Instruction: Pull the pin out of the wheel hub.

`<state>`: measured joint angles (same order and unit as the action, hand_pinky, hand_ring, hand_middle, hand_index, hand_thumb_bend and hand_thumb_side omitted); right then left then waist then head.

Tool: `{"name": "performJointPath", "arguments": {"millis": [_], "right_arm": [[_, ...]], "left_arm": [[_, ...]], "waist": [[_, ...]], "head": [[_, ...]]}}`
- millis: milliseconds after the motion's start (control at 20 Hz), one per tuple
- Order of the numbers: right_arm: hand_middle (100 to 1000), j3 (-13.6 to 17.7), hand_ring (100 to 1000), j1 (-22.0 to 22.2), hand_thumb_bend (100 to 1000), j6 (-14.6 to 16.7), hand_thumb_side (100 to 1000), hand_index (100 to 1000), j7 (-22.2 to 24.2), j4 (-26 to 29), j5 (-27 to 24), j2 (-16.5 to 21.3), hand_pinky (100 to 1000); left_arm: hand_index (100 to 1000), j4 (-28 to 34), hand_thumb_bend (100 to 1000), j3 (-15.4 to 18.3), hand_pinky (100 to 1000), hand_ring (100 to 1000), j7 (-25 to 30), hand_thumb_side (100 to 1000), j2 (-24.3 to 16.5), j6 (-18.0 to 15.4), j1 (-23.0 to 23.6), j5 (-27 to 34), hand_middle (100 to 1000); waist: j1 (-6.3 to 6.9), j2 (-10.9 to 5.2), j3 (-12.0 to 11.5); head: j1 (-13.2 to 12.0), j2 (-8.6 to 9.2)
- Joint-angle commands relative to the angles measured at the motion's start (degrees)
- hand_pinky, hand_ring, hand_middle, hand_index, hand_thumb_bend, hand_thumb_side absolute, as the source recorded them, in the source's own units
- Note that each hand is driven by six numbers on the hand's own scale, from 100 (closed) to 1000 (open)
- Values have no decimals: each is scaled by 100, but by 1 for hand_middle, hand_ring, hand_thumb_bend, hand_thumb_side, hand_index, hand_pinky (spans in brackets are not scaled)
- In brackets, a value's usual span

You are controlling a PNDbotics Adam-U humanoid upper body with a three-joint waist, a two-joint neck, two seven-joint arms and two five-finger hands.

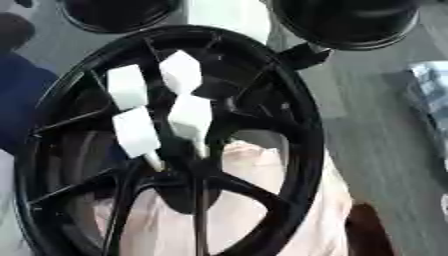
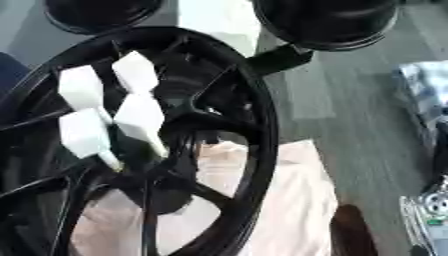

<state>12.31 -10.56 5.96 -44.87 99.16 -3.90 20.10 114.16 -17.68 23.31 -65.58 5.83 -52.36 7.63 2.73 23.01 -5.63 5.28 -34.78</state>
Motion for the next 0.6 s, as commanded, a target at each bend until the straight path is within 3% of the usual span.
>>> {"name": "performJointPath", "arguments": {"millis": [50, 350, 600], "right_arm": [[557, 16, 767, -43, 100, -13, 777, 631, 4, 188, 56, 155, 692], [560, 4, 770, -53, 100, -26, 724, 634, 26, 246, 93, 134, 693], [560, -5, 770, -54, 100, -42, 729, 635, 46, 256, 107, 141, 693]], "left_arm": [[825, 44, 232, -19, 665, 622, -7, 594, -200, 95, 11, 67, 664], [821, 44, 208, -130, 658, 612, 10, 625, -143, 306, 94, 205, 652], [816, 44, 198, -316, 652, 605, 5, 638, 9, 531, -117, 307, 638]], "waist": [[-28, -98, 5], [-75, -99, -41], [-85, -131, -95]], "head": [[-143, -79], [-354, -121], [-390, -94]]}}
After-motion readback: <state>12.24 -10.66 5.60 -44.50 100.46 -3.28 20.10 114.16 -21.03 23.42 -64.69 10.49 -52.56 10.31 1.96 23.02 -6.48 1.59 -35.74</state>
